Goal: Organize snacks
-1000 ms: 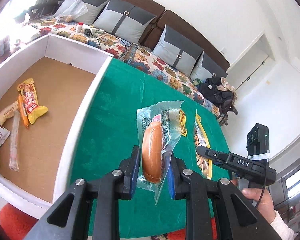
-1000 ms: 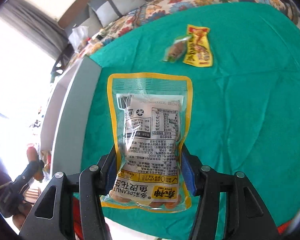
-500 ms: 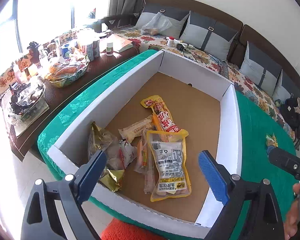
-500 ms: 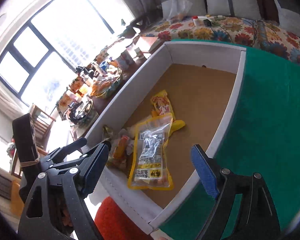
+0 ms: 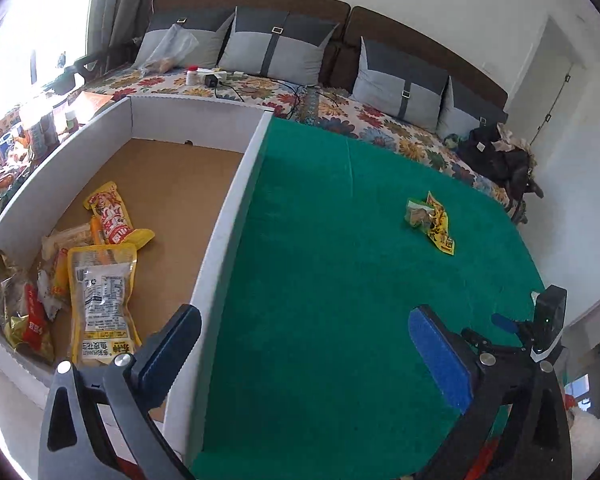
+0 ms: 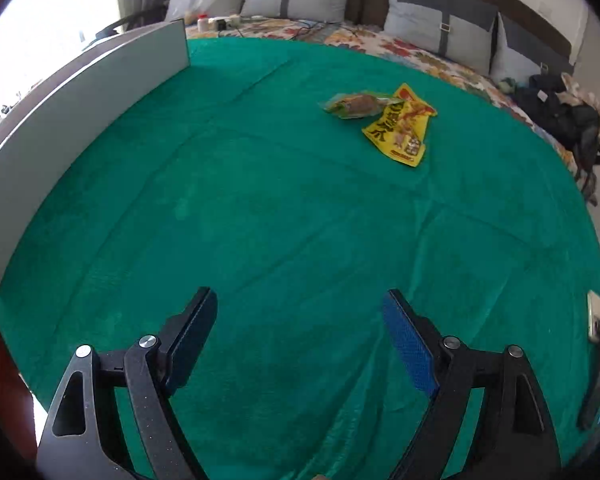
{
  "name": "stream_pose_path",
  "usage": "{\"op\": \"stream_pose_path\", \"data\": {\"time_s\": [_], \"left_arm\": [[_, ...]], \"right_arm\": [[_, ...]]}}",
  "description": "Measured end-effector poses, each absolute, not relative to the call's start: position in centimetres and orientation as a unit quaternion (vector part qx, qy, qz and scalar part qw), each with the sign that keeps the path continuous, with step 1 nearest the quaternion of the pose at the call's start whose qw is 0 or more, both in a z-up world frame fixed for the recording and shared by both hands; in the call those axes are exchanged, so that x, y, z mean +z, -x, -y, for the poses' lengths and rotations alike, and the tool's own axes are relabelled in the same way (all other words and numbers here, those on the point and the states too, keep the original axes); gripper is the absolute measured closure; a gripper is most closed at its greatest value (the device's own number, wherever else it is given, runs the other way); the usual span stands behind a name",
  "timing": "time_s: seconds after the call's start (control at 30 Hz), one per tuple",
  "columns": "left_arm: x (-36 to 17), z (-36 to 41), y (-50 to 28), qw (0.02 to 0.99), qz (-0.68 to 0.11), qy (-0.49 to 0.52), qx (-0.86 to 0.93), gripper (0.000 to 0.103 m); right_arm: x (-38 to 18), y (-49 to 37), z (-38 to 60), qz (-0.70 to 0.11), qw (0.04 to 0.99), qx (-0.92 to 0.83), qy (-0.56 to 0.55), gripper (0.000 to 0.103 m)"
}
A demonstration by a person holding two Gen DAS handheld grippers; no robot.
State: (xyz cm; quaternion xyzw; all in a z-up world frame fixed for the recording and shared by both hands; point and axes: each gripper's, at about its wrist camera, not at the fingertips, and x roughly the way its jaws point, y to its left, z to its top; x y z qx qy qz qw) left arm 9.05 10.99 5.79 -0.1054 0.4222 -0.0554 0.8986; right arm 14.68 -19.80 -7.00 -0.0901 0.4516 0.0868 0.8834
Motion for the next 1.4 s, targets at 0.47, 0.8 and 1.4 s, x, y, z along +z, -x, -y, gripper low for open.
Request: {"op": "stream_pose_path", "data": {"time_s": [0.47,0.8,1.4], "left_arm": [[-6.6,6.5,-18.0,0.883,-0.465,-0.034,-0.048,0.001],[-8.9,6.4,-20.4,0.888,-0.457,-0.018,-0.038,0.0],[-8.2,7.3,-23.7,0.866,-0.493,-0.034,-0.079,0.001]], "right_arm": [[-7.3,-17.6,29.5,-0.401,0.916,-0.009,0.012,0.016],[-9.1,-18.6,31.5,-0.439,0.898,-0.028,-0.008,0.016],[-9.3,-18.6,31.6,-0.434,0.901,-0.032,-0.007,0.01]]}}
